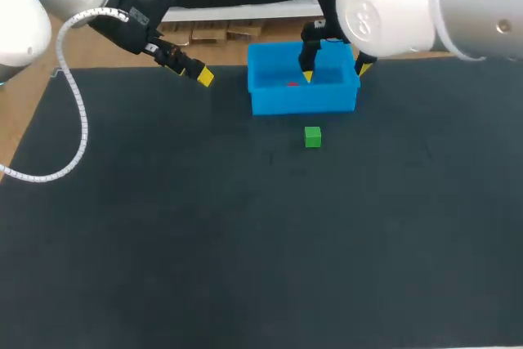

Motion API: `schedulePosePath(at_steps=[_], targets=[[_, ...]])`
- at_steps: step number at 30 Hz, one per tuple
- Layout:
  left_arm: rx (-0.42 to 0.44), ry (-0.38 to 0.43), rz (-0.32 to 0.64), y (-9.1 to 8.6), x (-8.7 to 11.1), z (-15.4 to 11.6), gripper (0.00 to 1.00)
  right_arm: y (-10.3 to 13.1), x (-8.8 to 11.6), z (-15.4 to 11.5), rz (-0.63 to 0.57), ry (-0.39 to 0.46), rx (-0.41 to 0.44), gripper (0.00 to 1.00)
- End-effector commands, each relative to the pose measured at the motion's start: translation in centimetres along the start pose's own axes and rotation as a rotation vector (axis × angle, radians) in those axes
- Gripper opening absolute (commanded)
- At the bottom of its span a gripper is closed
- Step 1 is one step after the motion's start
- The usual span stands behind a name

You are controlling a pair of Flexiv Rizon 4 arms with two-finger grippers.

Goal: Use the left arm to pick the red cube and place it into the blue plastic box first, then use the right arm to grasp the green cube and put it into the same blue plastic box after the first action is fully finished.

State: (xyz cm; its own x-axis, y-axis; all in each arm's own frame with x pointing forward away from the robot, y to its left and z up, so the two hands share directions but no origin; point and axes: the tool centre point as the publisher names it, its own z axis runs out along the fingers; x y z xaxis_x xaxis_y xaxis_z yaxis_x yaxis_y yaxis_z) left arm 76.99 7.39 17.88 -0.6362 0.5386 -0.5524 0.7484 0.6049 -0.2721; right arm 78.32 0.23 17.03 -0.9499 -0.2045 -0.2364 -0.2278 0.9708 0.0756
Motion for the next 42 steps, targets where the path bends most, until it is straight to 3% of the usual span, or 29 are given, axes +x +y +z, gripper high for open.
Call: schedulePosePath(at_steps=[1,10,20,42], targets=[[0.000,-0.004,0.001,0.0,0.1,0.0,1.00,0.3,-1.0,0.0,0.010,0.040,0.004,1.00],[0.000,-0.004,0.001,0.0,0.1,0.0,1.00,0.9,-1.5,0.1,0.057,0.070,-0.015,1.00],[0.000,-0.004,0.001,0.0,0.1,0.0,1.00,1.4,-1.7,0.5,0.060,0.127,0.022,1.00],[0.000,-0.004,0.001,0.0,0.1,0.0,1.00,2.4,-2.4,1.6,0.102,0.127,0.030,1.00]])
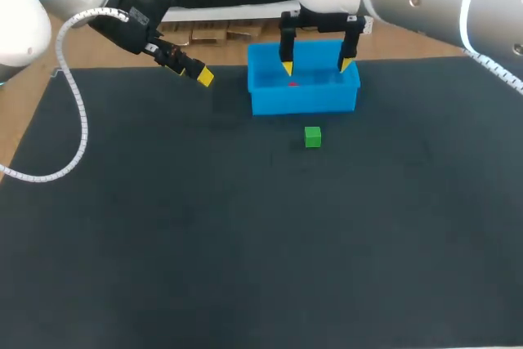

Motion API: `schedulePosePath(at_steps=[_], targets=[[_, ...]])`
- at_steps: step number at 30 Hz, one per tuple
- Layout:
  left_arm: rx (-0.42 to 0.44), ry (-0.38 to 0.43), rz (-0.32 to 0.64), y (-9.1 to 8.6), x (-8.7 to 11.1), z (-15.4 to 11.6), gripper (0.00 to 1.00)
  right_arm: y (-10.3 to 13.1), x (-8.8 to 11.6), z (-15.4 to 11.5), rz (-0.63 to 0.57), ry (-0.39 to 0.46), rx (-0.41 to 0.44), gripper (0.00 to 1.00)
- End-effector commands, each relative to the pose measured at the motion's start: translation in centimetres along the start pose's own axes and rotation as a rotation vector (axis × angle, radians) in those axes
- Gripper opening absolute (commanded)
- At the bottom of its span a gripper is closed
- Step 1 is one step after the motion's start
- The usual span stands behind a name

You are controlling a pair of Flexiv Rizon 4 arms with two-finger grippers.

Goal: Use the left arm to pick the red cube and place it into the blue plastic box first, then use the right arm to grasp the green cube and put it into the same blue plastic box after the first action is fully finished.

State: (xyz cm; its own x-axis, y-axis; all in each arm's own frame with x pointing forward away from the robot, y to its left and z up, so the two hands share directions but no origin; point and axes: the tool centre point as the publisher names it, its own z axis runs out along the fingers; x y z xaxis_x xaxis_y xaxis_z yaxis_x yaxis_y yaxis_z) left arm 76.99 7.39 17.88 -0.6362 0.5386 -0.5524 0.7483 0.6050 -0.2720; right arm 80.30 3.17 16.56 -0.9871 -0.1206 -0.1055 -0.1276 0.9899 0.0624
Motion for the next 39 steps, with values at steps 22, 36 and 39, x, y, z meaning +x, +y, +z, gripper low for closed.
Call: schedulePosePath(at_steps=[22,36,39], targets=[[0.000,-0.004,0.001,0.0,0.1,0.0,1.00,-0.5,1.5,3.8,0.019,0.014,-0.033,1.00],[0.000,-0.004,0.001,0.0,0.1,0.0,1.00,-0.3,1.8,5.4,-0.010,-0.011,-0.025,1.00],[0.000,-0.004,0.001,0.0,0.1,0.0,1.00,-0.3,1.8,5.6,-0.011,-0.010,-0.016,1.00]])
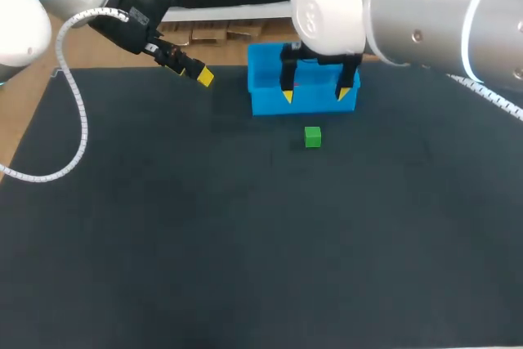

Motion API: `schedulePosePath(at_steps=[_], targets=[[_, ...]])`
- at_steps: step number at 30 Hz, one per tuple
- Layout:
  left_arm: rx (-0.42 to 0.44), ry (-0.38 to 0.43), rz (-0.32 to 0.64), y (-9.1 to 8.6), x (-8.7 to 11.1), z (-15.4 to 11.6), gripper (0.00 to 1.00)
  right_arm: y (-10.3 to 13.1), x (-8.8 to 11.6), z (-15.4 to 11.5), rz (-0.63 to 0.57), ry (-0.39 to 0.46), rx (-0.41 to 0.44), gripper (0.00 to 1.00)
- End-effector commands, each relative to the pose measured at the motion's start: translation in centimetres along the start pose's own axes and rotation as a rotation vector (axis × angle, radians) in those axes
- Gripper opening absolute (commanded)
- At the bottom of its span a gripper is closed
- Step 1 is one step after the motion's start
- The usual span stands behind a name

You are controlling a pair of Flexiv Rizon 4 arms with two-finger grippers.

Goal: Use the left arm to pick the red cube and place it into the blue plastic box first, then use the right arm to grasp the green cube and put it into the same blue plastic box after the first action is fully finished.

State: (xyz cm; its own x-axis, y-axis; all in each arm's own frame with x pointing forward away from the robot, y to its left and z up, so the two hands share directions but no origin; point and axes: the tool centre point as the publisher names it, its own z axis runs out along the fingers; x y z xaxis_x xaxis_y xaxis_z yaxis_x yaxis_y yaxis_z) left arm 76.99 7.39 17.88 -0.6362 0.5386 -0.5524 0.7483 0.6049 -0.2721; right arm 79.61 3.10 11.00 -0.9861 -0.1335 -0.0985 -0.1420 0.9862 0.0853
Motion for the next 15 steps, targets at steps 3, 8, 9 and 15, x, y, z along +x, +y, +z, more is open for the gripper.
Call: schedulePosePath(at_steps=[3,8,9,15], targets=[[0.000,-0.004,0.001,-0.03,0.15,-0.04,1.00,0.05,0.52,0.41,-0.007,-0.017,0.029,1.00],[0.000,-0.004,0.001,-0.03,0.15,-0.04,1.00,0.15,0.56,0.74,-0.020,-0.012,0.058,1.00],[0.000,-0.004,0.001,-0.03,0.15,-0.04,1.00,0.15,0.57,0.80,-0.020,-0.011,0.061,1.00],[0.000,-0.004,0.001,-0.03,0.15,-0.04,1.00,0.25,0.76,1.21,0.003,0.000,0.070,1.00]])
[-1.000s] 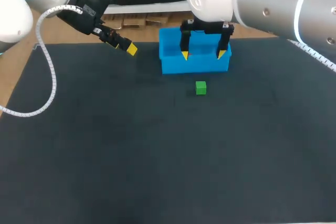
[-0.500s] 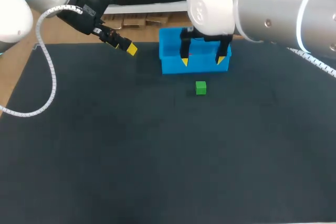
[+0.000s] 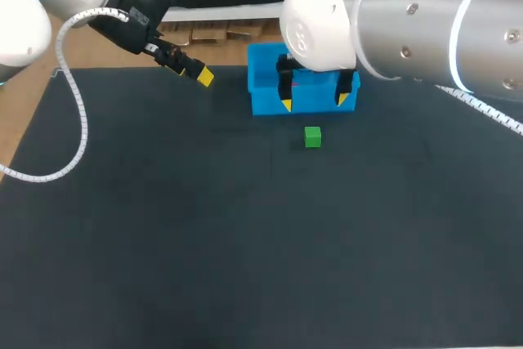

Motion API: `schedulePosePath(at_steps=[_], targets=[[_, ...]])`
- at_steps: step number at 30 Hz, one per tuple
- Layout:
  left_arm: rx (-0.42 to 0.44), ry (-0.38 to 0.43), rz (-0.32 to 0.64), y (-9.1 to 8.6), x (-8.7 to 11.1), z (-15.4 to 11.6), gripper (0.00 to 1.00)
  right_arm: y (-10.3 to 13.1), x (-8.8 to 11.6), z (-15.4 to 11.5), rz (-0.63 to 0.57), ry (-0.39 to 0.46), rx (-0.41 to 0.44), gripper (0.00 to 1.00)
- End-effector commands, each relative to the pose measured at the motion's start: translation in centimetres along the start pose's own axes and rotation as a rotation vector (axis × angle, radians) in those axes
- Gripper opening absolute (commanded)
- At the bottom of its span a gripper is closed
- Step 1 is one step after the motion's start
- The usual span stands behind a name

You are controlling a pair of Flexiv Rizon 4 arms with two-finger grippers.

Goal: Use the left arm to pick the red cube and place it into the blue plastic box first, then use the right arm to grasp the green cube and put it into the same blue plastic box after the first action is fully finished.

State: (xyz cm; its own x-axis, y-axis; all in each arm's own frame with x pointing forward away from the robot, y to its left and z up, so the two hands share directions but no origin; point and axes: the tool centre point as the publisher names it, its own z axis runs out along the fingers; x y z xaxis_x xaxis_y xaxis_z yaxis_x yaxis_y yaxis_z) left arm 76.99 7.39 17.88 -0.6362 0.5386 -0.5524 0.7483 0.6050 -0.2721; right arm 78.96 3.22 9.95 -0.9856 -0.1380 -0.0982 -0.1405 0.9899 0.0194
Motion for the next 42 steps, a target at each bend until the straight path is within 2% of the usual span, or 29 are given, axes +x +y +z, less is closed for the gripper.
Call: schedulePosePath(at_steps=[1,11,25,42], targets=[[0.000,-0.004,0.001,0.0,0.1,0.0,1.00,0.2,0.0,0.3,0.014,0.000,0.003,1.00],[0.000,-0.004,0.001,0.0,0.1,0.0,1.00,0.6,0.1,1.1,0.031,0.004,-0.009,1.00],[0.000,-0.004,0.001,0.0,0.1,0.0,1.00,-0.1,0.0,3.3,0.048,0.027,-0.014,1.00],[0.000,-0.004,0.001,0.0,0.1,0.0,1.00,0.1,-0.8,5.5,0.058,0.022,-0.006,1.00]])
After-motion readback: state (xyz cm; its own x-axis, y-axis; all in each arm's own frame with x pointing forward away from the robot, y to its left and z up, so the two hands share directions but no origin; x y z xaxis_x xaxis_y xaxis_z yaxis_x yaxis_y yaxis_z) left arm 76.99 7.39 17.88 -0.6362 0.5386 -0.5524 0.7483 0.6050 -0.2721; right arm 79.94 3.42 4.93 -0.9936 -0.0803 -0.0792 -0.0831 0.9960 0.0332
